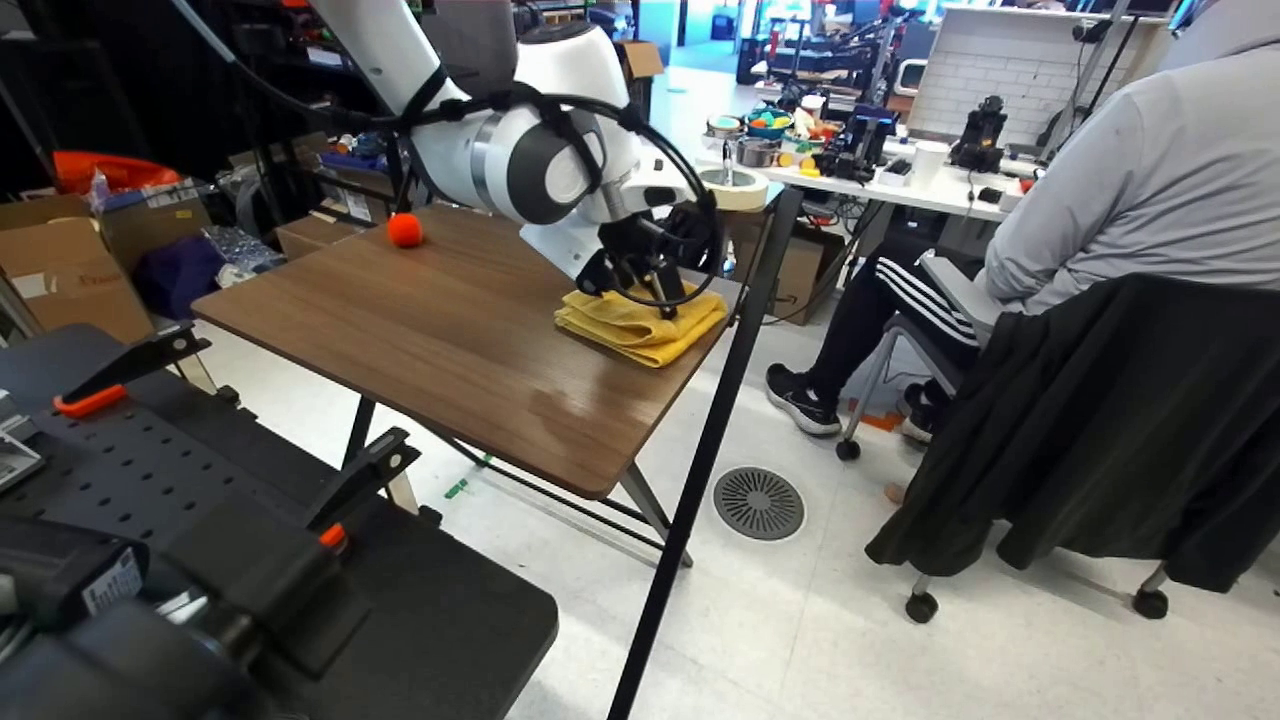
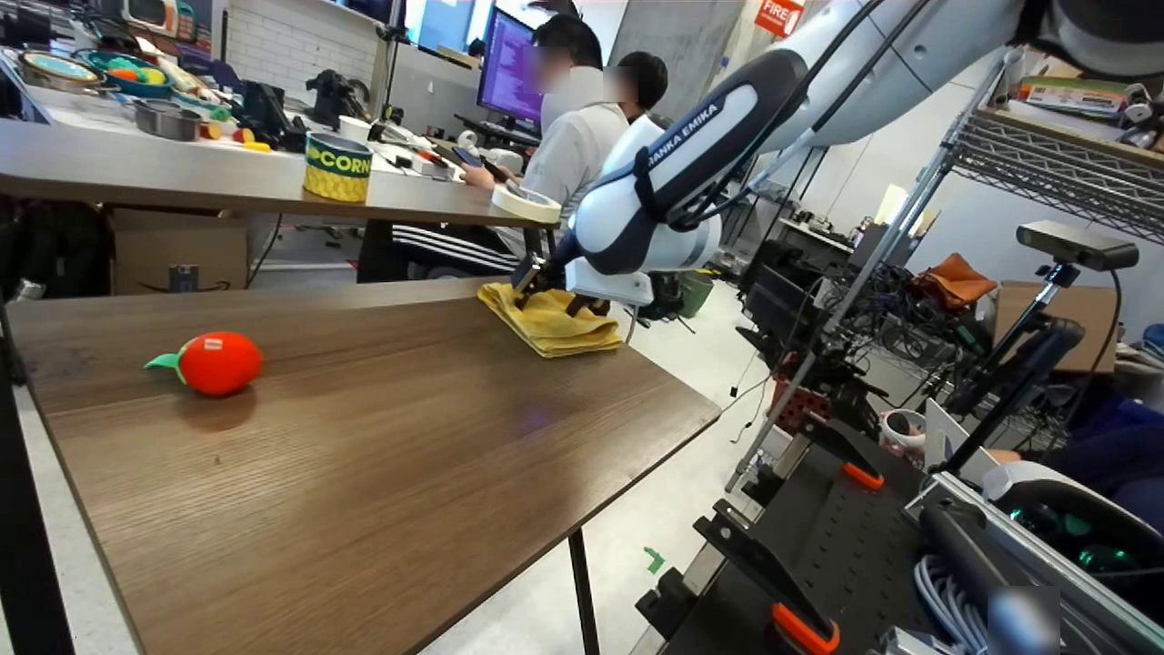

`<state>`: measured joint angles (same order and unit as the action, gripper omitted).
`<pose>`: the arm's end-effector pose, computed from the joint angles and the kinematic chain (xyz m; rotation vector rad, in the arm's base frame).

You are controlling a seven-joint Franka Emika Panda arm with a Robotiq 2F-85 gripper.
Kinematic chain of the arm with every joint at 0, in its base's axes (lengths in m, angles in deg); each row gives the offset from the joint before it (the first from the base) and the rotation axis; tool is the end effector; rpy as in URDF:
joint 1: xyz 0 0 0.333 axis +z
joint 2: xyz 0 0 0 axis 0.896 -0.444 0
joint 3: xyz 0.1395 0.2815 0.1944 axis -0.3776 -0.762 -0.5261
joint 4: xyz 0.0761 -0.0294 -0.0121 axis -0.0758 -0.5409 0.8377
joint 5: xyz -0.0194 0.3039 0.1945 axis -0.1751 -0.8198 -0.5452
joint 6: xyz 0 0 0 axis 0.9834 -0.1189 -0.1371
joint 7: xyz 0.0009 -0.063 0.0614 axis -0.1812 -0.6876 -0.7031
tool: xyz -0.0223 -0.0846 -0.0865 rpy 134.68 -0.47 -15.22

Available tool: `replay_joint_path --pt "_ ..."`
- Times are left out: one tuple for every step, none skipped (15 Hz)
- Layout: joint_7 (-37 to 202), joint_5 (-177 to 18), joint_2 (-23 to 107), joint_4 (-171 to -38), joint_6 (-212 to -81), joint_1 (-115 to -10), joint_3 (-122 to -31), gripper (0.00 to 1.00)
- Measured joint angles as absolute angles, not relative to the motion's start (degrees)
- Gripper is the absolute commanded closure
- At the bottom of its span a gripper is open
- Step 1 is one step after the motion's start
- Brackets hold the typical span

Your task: Move the small ball forward and wipe the table with a yellow towel

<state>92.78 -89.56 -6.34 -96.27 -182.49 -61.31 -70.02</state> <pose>0.7487 -0.0739 0.0866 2.9565 -0.5540 0.6199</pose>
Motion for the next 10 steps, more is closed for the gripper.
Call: replay_joint_path --pt "93.65 -89.56 -6.36 -96.39 -182.75 -59.54 -70.32 0.00" --pt "94.83 -89.57 -6.36 -96.58 -182.79 -57.19 -70.41 0.00" --pt "96.32 -89.58 -6.37 -96.61 -182.76 -54.55 -70.44 0.00" --pt "97.85 -89.60 -6.37 -96.58 -182.50 -52.10 -70.50 0.00" --pt "99.48 -89.60 -6.37 -96.55 -182.30 -49.51 -70.49 0.00" --pt "101.09 -89.60 -6.39 -96.54 -182.16 -46.91 -70.42 0.00" --pt "102.78 -89.60 -6.48 -96.51 -182.01 -44.23 -70.17 0.00" --pt "104.49 -89.60 -6.69 -96.39 -181.75 -41.71 -69.79 0.00" --pt "106.07 -89.61 -6.93 -96.23 -181.36 -39.62 -69.41 0.00" --pt "107.26 -89.63 -7.16 -95.98 -180.71 -38.18 -69.23 0.00"
